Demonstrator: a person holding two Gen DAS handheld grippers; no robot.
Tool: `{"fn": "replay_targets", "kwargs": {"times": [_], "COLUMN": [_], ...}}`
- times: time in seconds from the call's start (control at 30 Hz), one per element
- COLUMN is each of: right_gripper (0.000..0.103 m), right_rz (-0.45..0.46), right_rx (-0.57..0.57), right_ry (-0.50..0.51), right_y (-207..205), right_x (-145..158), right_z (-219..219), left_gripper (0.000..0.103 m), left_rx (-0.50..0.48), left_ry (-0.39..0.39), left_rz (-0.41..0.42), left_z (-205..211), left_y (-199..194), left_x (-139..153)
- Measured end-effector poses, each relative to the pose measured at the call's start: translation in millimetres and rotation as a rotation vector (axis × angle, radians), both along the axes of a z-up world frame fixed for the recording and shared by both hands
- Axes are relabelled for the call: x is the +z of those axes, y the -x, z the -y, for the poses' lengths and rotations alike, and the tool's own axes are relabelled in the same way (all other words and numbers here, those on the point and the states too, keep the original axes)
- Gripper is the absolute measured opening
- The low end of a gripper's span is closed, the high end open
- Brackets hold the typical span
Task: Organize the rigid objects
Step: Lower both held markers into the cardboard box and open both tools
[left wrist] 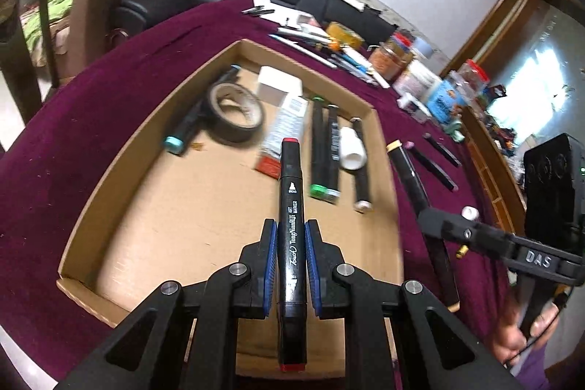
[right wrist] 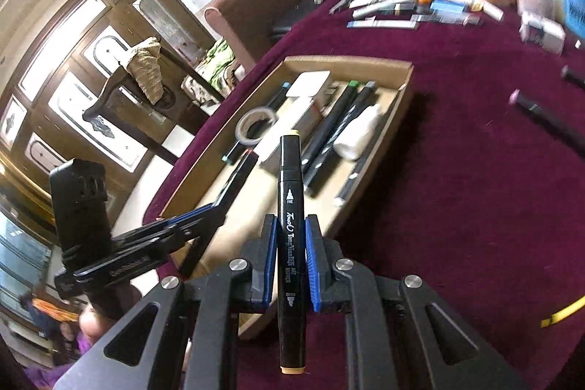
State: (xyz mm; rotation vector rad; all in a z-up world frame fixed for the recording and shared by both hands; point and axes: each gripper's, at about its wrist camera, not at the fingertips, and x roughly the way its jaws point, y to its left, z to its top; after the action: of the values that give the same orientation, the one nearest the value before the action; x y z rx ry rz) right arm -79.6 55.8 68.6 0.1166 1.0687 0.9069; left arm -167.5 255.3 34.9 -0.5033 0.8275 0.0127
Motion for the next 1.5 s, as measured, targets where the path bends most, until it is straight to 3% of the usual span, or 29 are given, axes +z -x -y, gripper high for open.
{"fn": "replay_targets", "kwargs": {"times": [0.2, 0.53, 0.7, 0.8, 1.27, 1.4, 1.5], "right_gripper": [0.014, 0.014, 0.015, 0.015, 0.015, 0.032, 0.039], "right_rz": [-0.087, -0.064, -0.035, 0.001, 0.171, 0.245, 0.299], "right_rx": [-0.015, 0.007, 0.014, 0.019, 0.100, 0.092, 0.077], "right_ry": [-0.004, 0.052, 0.087, 0.113, 0.223, 0.244, 0.248], "right_y": [-6.9, 1.3, 5.7, 10.2, 44.1, 52.4, 57.2], "right_x": [-16.6, -21.9, -25.5, -25.2, -24.4, -16.6, -8.6], "right_z": [-29.6, -65.5, -73.7, -78.0, -100.4, -101.0, -96.6], "left_gripper": [0.015, 0.018, 0.050, 0.059, 0.074, 0.076, 0.076], "left_rx": [0.048, 0.034, 0.068, 0.091, 0.183, 0.191, 0.199], "left_ry": [-0.025, 0.003, 0.010, 0.027, 0.063, 0.064, 0.054], "left_rz": [-0.051, -0.024, 0.018, 0.046, 0.108, 0.109, 0.112], "left_z": [-13.5, -19.0, -26.2, -31.6, -51.5, -52.7, -52.8], "left_y": [-6.9, 2.3, 13.1, 19.6, 40.4, 42.5, 44.3], "left_x": [-15.4, -10.1, 1.9, 7.7, 19.8, 20.0, 20.9]}}
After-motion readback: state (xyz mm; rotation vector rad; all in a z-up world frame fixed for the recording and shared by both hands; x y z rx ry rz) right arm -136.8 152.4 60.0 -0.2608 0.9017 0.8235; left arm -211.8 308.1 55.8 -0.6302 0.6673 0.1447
